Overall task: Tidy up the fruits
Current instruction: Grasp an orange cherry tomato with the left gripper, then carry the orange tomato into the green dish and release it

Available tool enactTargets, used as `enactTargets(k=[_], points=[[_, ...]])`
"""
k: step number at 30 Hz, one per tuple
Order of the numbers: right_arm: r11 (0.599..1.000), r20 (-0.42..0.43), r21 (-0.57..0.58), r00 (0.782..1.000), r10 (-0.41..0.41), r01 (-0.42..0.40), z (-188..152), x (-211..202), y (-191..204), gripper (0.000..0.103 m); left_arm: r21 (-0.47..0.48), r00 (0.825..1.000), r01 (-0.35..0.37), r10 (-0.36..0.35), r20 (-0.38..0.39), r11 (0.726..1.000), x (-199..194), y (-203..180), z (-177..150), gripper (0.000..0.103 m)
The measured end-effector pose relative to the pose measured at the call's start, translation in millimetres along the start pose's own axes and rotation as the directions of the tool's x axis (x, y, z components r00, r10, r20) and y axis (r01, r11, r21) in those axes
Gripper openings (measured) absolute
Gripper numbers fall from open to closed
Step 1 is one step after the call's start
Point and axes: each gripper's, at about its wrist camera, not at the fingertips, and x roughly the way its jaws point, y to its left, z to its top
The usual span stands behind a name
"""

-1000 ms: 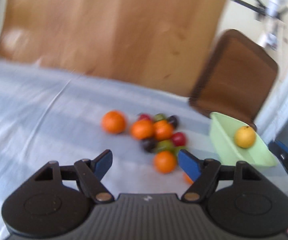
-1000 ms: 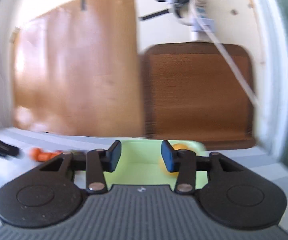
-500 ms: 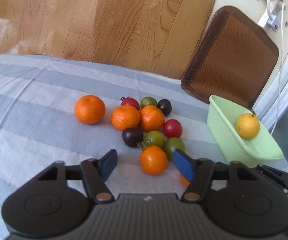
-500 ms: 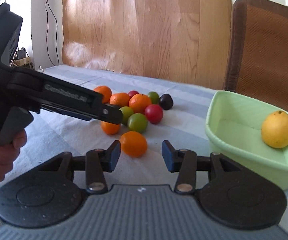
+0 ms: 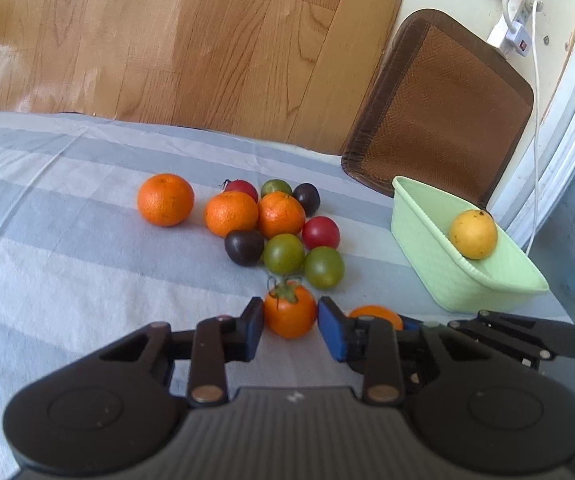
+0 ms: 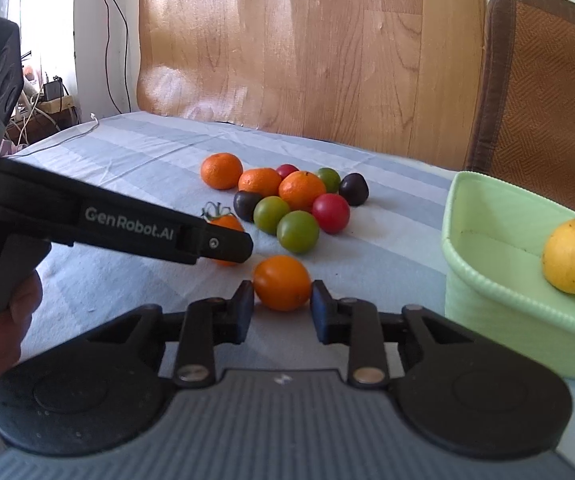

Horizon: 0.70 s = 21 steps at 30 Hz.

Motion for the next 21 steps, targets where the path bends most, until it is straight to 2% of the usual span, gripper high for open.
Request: enactTargets(k=[5, 10, 12, 14, 17, 19, 21], points=[[1.0, -0.008, -0.013, 1.0, -0.023, 0.023, 0, 3, 5, 0.035, 0.001, 1.0, -0.014, 0.014, 0.002, 1.0, 9, -3, 4, 0.031], [1.0, -0.012, 0.0, 1.0, -0.011, 0.011, 3, 8, 1, 0.037, 0.016, 0.999, -0.043, 0.042, 0.013, 0.999, 11, -9, 3, 0.031], [1.0, -0.013, 0.007, 1.0, -0.012, 0.012, 3, 8, 0, 0.042, 0.0, 0.999, -0.045, 0.045, 0.008, 0.999, 10, -9, 4, 0.032], [1.0, -0.013, 0.015, 1.0, -0.014, 0.014, 3, 8, -1, 0.044, -0.007, 0.999, -0.042, 0.042, 0.004, 0.999, 10, -10, 6, 0.044], [1.0, -0.014, 0.02, 1.0, -0.009, 0.01, 4, 9, -1, 0.044, 0.02, 0.997, -0.081, 0.081, 0.008, 0.997, 13, -15, 9, 0.045], [1.0, -0.014, 0.017, 1.0, -0.008, 0.008, 4, 9, 0, 0.043, 0.016, 0.996, -0.092, 0.092, 0.001, 0.996, 17, -17, 10, 0.041], [1.0, -0.012, 0.009, 1.0, -0.004, 0.004, 4, 9, 2, 0.04, 0.02, 0.993, -0.119, 0.119, 0.007, 0.993, 19, -19, 10, 0.03]])
